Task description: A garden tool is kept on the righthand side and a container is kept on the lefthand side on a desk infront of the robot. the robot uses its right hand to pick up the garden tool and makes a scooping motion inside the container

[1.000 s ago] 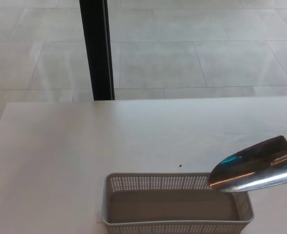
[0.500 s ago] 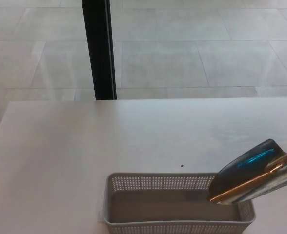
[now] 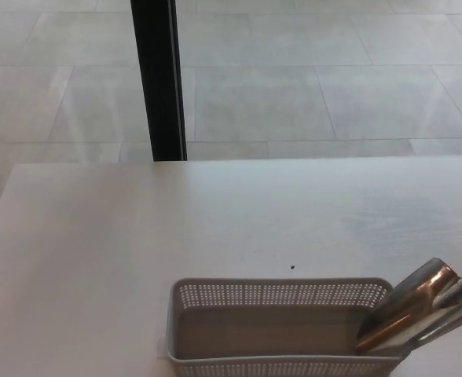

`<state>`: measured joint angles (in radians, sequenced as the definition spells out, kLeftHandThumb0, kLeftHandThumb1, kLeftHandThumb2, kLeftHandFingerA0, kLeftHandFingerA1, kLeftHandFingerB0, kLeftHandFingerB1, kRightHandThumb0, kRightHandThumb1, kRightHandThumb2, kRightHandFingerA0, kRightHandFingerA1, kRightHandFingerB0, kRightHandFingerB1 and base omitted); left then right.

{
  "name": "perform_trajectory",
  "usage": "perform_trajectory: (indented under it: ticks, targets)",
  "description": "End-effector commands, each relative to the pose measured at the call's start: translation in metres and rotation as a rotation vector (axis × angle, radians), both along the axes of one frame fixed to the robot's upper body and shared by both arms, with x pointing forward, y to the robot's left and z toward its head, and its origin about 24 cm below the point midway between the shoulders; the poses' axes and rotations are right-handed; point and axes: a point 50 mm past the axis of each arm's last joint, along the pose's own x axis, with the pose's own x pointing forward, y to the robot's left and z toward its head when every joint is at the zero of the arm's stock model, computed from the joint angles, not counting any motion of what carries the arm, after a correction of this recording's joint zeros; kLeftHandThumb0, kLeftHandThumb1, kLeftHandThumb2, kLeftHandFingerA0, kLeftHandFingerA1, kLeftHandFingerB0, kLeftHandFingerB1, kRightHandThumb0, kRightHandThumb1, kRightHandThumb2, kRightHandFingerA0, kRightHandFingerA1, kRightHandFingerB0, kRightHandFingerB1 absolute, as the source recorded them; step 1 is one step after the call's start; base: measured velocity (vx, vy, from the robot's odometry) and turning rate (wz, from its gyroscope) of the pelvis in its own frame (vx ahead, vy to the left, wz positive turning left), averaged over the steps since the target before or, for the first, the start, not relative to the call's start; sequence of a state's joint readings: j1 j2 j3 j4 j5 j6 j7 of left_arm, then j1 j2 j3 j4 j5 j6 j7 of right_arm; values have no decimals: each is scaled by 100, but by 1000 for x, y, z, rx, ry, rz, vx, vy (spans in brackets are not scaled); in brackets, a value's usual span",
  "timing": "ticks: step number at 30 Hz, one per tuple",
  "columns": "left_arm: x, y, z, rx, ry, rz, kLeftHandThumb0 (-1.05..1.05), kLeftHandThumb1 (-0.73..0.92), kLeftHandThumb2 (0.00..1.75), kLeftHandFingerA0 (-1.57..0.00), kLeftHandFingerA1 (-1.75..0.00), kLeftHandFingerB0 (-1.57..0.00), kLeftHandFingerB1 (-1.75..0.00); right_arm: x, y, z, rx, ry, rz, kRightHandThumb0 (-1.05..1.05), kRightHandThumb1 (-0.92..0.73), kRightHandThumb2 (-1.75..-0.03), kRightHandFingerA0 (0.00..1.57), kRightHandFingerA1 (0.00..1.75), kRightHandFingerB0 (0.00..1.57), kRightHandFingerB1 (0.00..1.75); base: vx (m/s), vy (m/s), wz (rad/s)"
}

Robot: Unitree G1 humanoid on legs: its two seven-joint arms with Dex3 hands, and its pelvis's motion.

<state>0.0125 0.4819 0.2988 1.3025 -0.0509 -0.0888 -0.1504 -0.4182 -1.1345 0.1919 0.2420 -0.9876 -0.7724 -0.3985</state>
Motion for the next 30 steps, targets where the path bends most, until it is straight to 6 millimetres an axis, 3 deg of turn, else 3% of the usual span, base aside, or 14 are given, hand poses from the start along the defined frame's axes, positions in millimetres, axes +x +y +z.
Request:
perform_trajectory:
  ticks: [1, 4, 5, 6, 8, 9, 11, 13, 14, 18, 19, 20, 22, 30]
  targets:
    - [1, 7, 6, 21, 16, -4, -48, 64, 59, -68, -64, -63, -48, 9, -11, -8, -128, 134, -377, -27, -58, -65, 85, 175, 75, 138, 0, 0, 0]
    - [1, 7, 5, 16, 10, 1, -49, 63, 59, -69, -68, -62, -49, 8, -4, -10, -123, 154, -376, -33, -65, -67, 86, 175, 72, 136, 0, 0, 0]
    - [1, 7, 5, 15, 14, -10, -49, 65, 59, -67, -66, -61, -48, 8, 3, -14, -140, 171, -377, -41, -65, -61, 87, 175, 76, 128, 0, 0, 0]
    - [1, 6, 5, 17, 17, -11, -50, 64, 60, -68, -66, -61, -48, 8, 5, -16, -137, 175, -372, -42, -66, -59, 89, 175, 84, 101, 0, 0, 0]
    - [0, 5, 3, 16, 25, -8, -48, 64, 59, -68, -64, -61, -48, 6, 12, -22, -112, 193, -343, -36, -69, -60, 87, 175, 80, 113, 0, 0, 0]
    - [0, 4, 3, 16, 24, -9, -49, 64, 59, -68, -66, -63, -48, 6, 15, -26, -100, 217, -339, -41, -54, -96, 114, 133, 80, 106, 0, 0, 0]
    - [1, 4, 3, 16, 21, -13, -51, 64, 59, -68, -69, -62, -48, 4, 24, -32, -92, 244, -322, -39, -55, -97, 113, 132, 78, 102, 0, 0, 0]
    - [1, 4, 4, 10, 11, -14, -51, 64, 59, -67, -70, -61, -49, 4, 32, -38, -84, 254, -301, -42, -57, -99, 114, 133, 81, 108, 0, 0, 0]
    - [0, 4, 3, 8, 9, -18, -51, 64, 59, -67, -69, -61, -48, 4, 36, -41, -83, 267, -291, -36, -76, -67, 85, 175, 72, 135, 0, 0, 0]
    - [2, 1, 2, 9, 12, -27, -52, 65, 60, -67, -67, -60, -49, 2, 52, -52, -70, 306, -265, -35, -74, -73, 87, 175, 76, 131, 0, 0, 0]
    - [1, 1, 1, 4, 8, -13, -52, 63, 59, -67, -67, -63, -49, 2, 57, -55, -61, 310, -254, -43, -54, -100, 114, 134, 89, 118, 0, 0, 0]
    - [0, 0, -1, -4, 6, 4, -53, 64, 59, -67, -65, -62, -47, 0, 65, -60, -49, 325, -245, -35, -68, -77, 88, 175, 72, 145, 0, 0, 0]
    - [1, 0, -1, -10, 6, 5, -52, 64, 59, -66, -69, -61, -51, 0, 72, -66, -40, 350, -238, -34, -64, -79, 90, 175, 80, 124, 0, 0, 0]
    - [3, 0, 0, -4, 5, -6, -52, 65, 59, -69, -70, -62, -51, -1, 90, -83, -36, 416, -263, -35, -70, -78, 88, 175, 82, 114, 0, 0, 0]
